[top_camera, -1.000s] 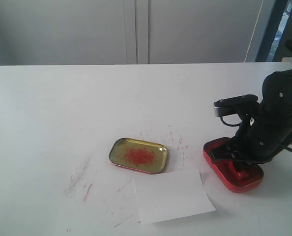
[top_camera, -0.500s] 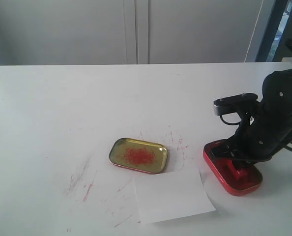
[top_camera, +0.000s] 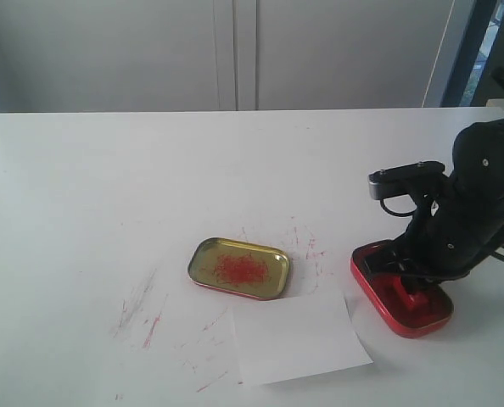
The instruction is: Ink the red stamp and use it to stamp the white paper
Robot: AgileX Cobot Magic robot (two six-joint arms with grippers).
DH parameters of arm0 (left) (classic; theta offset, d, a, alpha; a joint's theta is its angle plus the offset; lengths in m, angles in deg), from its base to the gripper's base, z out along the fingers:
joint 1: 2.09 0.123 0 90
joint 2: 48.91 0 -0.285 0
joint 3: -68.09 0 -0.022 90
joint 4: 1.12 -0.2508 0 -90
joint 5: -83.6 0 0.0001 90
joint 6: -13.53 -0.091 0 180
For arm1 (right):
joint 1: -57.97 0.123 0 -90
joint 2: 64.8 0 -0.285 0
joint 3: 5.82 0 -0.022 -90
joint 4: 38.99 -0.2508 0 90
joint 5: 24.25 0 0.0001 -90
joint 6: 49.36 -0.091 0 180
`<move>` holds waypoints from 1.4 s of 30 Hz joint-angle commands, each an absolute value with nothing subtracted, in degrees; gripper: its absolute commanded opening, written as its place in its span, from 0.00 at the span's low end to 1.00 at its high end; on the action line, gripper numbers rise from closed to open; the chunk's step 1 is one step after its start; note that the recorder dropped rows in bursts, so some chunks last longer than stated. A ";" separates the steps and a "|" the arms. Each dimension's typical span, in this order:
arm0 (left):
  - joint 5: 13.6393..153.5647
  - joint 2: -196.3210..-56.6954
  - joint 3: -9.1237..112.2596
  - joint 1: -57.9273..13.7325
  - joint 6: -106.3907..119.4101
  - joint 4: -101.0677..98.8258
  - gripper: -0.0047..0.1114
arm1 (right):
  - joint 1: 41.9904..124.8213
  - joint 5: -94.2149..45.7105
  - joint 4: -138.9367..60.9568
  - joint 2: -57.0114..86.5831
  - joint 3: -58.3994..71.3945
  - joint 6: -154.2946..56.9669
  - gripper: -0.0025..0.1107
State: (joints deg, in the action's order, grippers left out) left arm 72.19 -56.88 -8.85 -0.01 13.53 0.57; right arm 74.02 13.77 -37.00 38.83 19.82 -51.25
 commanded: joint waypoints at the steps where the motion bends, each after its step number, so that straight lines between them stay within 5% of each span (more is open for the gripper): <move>1: 72.04 -56.70 -9.12 -0.05 13.53 0.61 0.04 | 73.81 14.47 -36.87 38.43 19.43 -51.18 0.02; 33: 72.04 -56.70 -9.12 -0.05 13.53 0.61 0.04 | 74.05 27.21 -45.69 38.43 10.61 -49.36 0.02; 42: 72.04 -56.70 -9.12 -0.05 13.53 0.61 0.04 | 80.92 27.47 -46.98 38.43 10.61 -47.09 0.02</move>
